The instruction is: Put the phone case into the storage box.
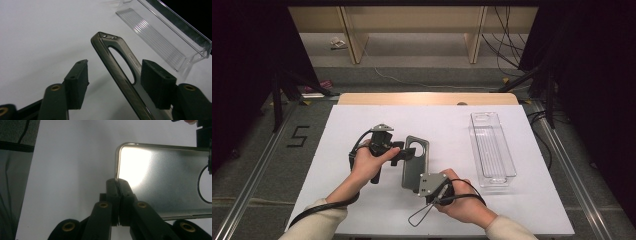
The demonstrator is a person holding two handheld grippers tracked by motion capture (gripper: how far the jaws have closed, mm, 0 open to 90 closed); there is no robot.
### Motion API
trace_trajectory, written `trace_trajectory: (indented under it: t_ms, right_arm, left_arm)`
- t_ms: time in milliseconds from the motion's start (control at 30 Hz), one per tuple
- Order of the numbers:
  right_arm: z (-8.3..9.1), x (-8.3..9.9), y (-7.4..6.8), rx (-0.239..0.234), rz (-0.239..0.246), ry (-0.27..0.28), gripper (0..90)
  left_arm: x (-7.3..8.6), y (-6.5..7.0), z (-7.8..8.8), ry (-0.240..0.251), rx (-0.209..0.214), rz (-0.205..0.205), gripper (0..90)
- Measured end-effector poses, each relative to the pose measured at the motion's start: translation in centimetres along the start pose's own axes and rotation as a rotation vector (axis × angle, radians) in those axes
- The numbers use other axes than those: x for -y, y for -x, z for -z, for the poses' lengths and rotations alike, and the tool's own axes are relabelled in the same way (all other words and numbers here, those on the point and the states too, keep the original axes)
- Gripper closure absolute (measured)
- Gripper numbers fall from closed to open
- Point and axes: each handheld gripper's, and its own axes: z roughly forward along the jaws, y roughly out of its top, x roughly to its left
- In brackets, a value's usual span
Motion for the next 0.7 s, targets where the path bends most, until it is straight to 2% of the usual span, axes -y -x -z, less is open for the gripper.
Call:
trace_trajectory:
  t_ms: [100,167,400,500,700]
  right_arm:
    - [-0.08,-0.01,0.05,0.006,0.015,0.008,89.6]
    - [-0.11,0.01,-0.02,-0.008,0.012,0.007,89.6]
    - [-0.18,-0.03,-0.1,-0.004,0.02,0.007,89.5]
    - [-0.19,-0.01,-0.17,-0.006,0.015,0.002,89.5]
    - [-0.43,0.04,-0.19,-0.009,0.038,-0.003,89.4]
  left_arm:
    - [0.02,-0.09,0.07,0.005,0.008,0.01,45.2]
    - [0.05,-0.18,0.11,0.01,0.014,0.019,49.1]
    - [0.19,-0.22,0.12,0.008,0.028,0.033,60.8]
    - [0.21,-0.18,0.19,0.014,0.038,0.042,63.5]
    - [0.13,0.21,0.39,0.037,0.058,0.058,67.9]
